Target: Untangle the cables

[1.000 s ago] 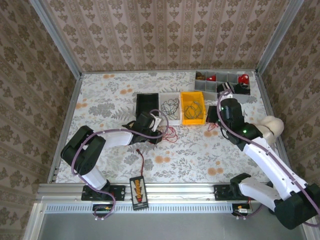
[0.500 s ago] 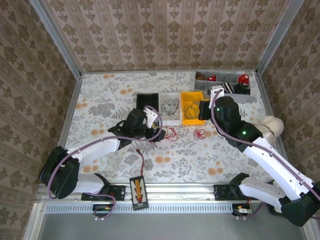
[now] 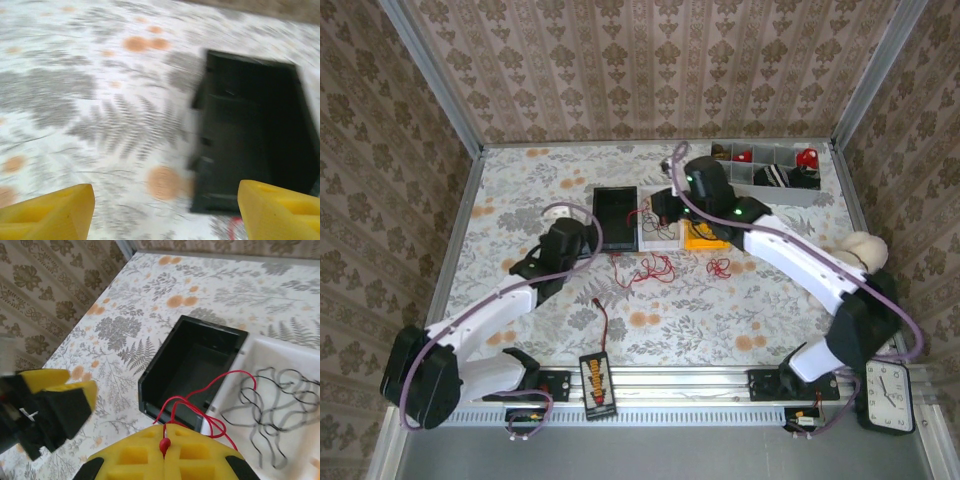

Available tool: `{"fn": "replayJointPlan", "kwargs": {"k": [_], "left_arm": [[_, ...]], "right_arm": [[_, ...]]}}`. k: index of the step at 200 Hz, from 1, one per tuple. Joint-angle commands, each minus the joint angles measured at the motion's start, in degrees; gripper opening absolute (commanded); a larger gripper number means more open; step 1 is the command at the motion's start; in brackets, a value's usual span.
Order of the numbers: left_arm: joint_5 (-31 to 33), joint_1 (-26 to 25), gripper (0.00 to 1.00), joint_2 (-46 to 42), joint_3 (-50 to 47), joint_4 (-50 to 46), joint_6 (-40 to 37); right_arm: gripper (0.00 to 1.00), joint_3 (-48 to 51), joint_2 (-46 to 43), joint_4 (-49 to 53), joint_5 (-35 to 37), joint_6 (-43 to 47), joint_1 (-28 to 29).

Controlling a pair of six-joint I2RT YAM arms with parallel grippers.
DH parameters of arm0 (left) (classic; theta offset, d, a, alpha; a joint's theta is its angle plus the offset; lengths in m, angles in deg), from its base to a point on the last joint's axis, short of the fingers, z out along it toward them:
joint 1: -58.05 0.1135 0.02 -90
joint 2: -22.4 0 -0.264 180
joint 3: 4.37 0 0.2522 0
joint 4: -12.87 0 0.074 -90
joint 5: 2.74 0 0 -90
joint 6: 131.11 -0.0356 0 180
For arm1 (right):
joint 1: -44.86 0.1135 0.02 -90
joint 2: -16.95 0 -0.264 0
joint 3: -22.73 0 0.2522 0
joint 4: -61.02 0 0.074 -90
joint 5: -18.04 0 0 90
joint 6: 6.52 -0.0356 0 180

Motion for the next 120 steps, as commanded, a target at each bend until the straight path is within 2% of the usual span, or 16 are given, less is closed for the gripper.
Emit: {"fn": "replayJointPlan", "kwargs": {"k": [1,48,59,71,82,95,104,120], "left_arm": [[10.2,2.2,0.76,-1.9,0.2,-9.8,10.9],[6.8,2.9,0.75,-2.4,-1.5,-11.6,10.8],[5.6,2.8,0.75,-2.2,-2.3,-10.7,10.8],[4.0,2.5,0.75,-1.9,-3.0,-8.9,10.0],[2.3,1.8,0.75,-1.3,-3.4,-6.6,8.5],[-1.4,1.0,0.75,-0.3,-3.8,-2.5,5.0],[-4.4,0.0,0.75,0.7,-3.8,0.3,2.5],[-9.9,-2.2,0.75,2.8,-3.6,4.3,-2.4]], "right_arm": [[0.01,-6.1,7.0,-0.6,-5.1,-1.2,0.5],[0.02,-17.3,20.6,0.6,-8.4,-1.3,1.0],[0.05,-19.7,23.2,1.3,-8.3,-1.4,1.0],[0.14,-22.4,26.0,3.0,-7.5,-1.5,1.0],[0.36,-23.4,27.1,3.8,-6.5,-1.2,1.0],[0.53,-22.7,26.3,3.8,-4.3,-0.8,1.0],[0.58,-21.6,25.0,3.5,-2.9,0.1,1.0],[0.59,-17.9,21.4,2.1,0.0,1.1,0.7]]}}
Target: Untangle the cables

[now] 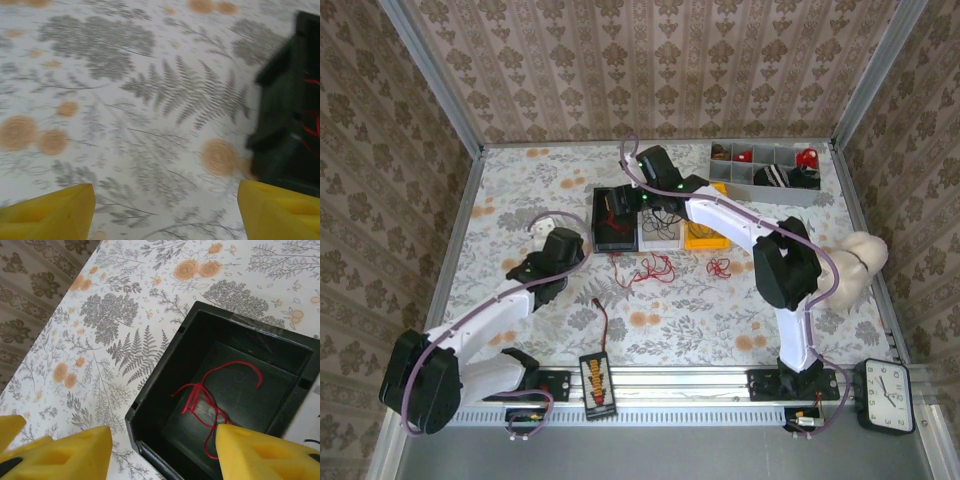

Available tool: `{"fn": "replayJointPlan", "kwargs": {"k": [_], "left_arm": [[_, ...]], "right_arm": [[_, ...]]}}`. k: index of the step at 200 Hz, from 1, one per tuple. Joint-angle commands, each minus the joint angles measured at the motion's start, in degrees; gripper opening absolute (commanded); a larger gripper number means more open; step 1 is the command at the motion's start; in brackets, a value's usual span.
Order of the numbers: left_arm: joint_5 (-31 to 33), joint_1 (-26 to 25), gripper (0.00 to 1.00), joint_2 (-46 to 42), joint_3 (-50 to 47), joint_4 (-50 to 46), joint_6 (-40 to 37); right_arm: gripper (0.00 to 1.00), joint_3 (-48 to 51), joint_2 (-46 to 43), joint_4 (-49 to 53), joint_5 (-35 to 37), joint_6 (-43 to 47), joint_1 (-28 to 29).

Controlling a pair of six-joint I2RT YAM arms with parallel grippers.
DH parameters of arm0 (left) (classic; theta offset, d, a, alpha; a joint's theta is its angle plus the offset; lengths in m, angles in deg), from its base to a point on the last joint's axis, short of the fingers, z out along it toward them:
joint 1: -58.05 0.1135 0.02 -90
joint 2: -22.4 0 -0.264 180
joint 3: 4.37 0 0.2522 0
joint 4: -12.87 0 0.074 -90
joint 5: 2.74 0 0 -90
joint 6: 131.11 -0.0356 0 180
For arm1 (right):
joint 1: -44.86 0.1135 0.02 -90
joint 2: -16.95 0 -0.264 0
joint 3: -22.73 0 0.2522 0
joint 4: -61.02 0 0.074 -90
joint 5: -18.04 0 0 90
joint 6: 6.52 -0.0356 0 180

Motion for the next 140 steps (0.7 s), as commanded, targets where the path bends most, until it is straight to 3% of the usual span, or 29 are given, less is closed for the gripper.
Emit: {"fn": "replayJointPlan", "kwargs": {"k": [1,26,63,75,92,140], "left_arm": [[-9.4,-2.6,0.75,2.5,0.1,8.3,-8.0],[-22.2,-5.0,0.75,6.6,1.6,11.5,-15.7],[-38.3,-7.9,0.73,11.9,4.8,7.2,-22.7],[-39.9,-8.6,0.71,12.6,5.1,6.8,-23.4],[-41.1,-9.2,0.57,13.8,5.9,5.8,-24.3],[-39.6,-10.6,0.55,18.9,8.2,3.5,-26.4]], "right_arm": [[0.59,3.2,-5.4,-0.4,4.7,1.9,0.1],[0.60,10.6,-12.1,-3.3,8.0,1.1,-1.4],[0.59,22.1,-21.5,-5.6,9.3,-1.7,-5.5],[0.59,25.3,-23.9,-6.2,9.1,-2.5,-6.9],[0.59,28.9,-26.4,-6.6,9.1,-3.4,-8.4],[0.58,34.2,-30.0,-7.5,8.8,-4.7,-9.9]]}}
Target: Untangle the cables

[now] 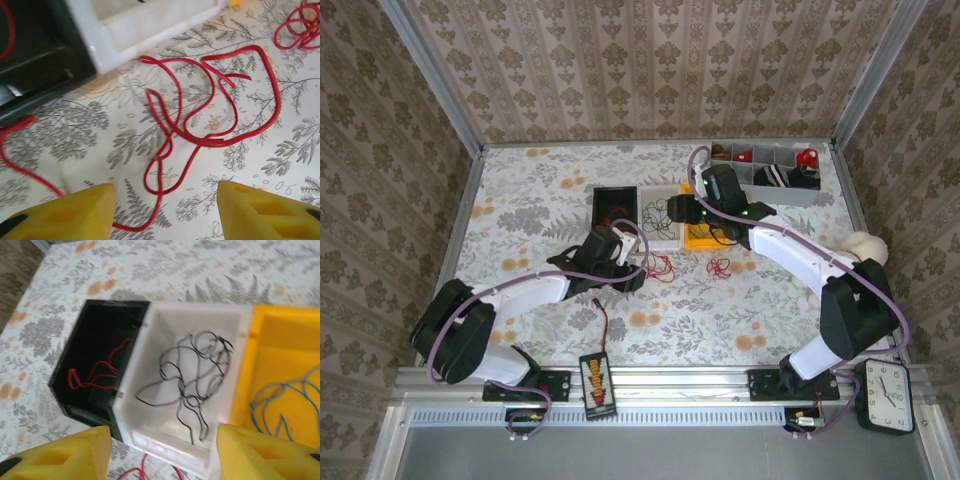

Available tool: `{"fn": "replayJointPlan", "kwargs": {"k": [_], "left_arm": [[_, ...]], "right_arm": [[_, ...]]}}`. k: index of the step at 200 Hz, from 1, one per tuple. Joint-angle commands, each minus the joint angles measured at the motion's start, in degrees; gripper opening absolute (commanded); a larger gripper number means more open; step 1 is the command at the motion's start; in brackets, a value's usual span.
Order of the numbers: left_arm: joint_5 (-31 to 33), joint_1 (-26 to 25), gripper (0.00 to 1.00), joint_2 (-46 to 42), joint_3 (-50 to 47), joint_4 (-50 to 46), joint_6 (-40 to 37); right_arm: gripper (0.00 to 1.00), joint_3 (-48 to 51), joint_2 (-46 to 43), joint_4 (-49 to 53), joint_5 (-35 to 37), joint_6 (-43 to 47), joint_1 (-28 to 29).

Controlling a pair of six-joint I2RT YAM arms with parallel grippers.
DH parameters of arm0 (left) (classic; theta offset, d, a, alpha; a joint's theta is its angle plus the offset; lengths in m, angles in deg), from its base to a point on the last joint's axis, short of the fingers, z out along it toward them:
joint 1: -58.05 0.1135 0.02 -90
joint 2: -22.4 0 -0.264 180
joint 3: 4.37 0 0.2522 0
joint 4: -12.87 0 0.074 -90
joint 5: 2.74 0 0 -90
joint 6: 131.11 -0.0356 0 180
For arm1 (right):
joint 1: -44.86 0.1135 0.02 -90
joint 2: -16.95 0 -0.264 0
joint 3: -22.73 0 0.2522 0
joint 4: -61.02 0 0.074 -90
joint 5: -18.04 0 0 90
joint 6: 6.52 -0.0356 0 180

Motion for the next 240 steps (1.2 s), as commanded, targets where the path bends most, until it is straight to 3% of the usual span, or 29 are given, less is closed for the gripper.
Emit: {"fn": "replayJointPlan", "kwargs": {"k": [1,36,105,129,161,178,240], "left_arm": [[-0.8,-0.4,0.55,2.2,1.7,-2.7,-3.1],[4.7,-0.3,0.46,4.0,2.0,-0.2,-3.1],[3.2,-0.2,0.39,8.4,3.4,1.6,-2.5],[3.6,0.1,0.29,9.7,3.6,1.5,-2.6],[2.1,0.2,0.06,10.3,4.5,1.2,-2.5],[0.9,0.2,0.00,9.2,4.3,1.5,-2.5],[-1.0,0.4,0.00,-0.7,3.0,-0.6,-1.8]], "right_arm": [[0.58,1.5,-2.6,-1.3,0.4,-1.5,-0.3],[0.57,2.6,-4.0,-1.4,0.0,-1.5,-0.4],[0.57,4.1,-5.6,-0.6,-0.3,-0.9,-0.4],[0.57,4.5,-5.9,0.3,-1.4,-0.6,-0.3],[0.58,6.8,-5.7,1.8,-4.7,-0.4,0.8],[0.60,7.9,-3.8,3.4,-7.2,1.2,2.8],[0.60,4.8,6.3,9.3,-8.2,5.1,7.0]]}}
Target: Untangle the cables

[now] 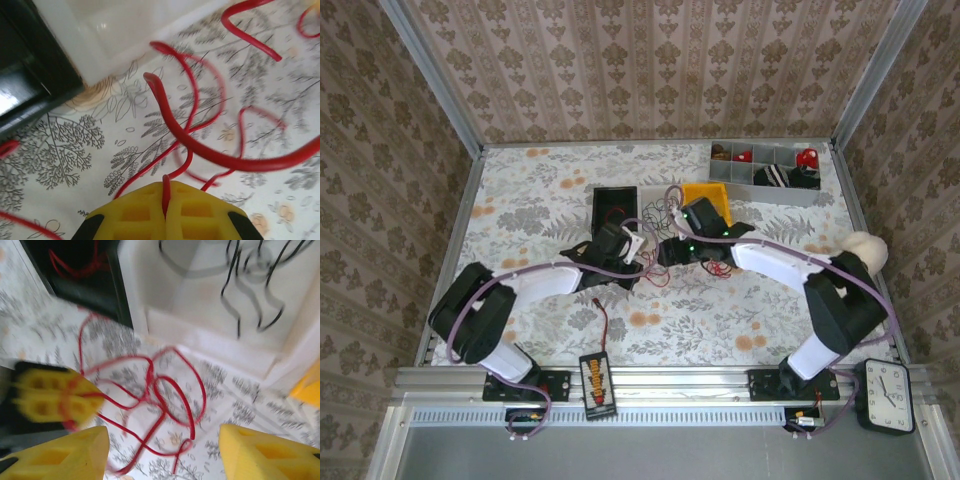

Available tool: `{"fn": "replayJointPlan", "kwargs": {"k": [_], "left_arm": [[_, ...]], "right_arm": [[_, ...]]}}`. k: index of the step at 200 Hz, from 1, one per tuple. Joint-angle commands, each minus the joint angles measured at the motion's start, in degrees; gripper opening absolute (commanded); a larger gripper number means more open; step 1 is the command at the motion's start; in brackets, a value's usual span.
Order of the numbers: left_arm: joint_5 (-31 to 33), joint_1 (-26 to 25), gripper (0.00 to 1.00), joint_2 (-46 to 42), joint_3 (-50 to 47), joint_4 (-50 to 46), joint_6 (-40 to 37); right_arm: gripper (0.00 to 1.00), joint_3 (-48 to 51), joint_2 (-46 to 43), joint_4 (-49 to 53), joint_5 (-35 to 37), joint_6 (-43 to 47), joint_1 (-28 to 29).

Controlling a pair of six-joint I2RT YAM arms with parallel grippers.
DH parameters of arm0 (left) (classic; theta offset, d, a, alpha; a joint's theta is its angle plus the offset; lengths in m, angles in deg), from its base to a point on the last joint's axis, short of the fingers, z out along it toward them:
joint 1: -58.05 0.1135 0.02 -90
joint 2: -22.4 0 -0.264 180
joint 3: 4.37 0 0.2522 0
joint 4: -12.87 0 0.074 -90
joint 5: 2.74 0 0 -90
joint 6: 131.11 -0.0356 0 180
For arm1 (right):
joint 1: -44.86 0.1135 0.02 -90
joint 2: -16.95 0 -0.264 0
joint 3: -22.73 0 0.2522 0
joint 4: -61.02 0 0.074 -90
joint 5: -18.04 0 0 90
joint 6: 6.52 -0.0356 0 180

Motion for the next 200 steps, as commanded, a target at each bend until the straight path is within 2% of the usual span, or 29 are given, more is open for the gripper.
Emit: {"fn": "replayJointPlan", "kwargs": {"k": [1,54,72,81,97,152,180,200], "left_arm": [[-1.5,0.6,0.00,-5.9,-0.2,-1.4,0.6],[-2.9,5.0,0.00,-15.6,-2.3,-4.3,2.3],[-8.3,7.4,0.00,-17.1,-3.2,-1.5,4.7],[-11.7,8.4,0.00,-17.3,-3.3,0.1,5.6],[-14.1,9.0,0.00,-17.3,-2.2,0.3,6.0],[-18.2,9.2,0.00,-16.2,1.7,-3.5,2.7],[-18.4,9.1,0.00,-15.7,2.1,-4.8,2.2],[-16.8,9.1,0.00,-15.7,1.4,-3.7,3.0]], "right_arm": [[0.60,-1.9,1.8,3.6,-0.9,1.9,0.0],[0.64,1.7,-3.6,-3.2,0.5,1.0,-0.2],[0.66,2.8,-6.4,-5.6,2.2,0.3,-0.6],[0.66,3.3,-7.5,-6.6,2.6,0.0,-1.0],[0.67,4.7,-9.8,-8.6,3.8,-0.4,-1.8],[0.68,6.0,-12.6,-8.5,3.0,0.3,-4.6],[0.66,6.5,-12.6,-8.3,-2.5,0.1,-6.6],[0.67,9.2,-17.3,-8.7,0.7,-0.9,-7.1]]}}
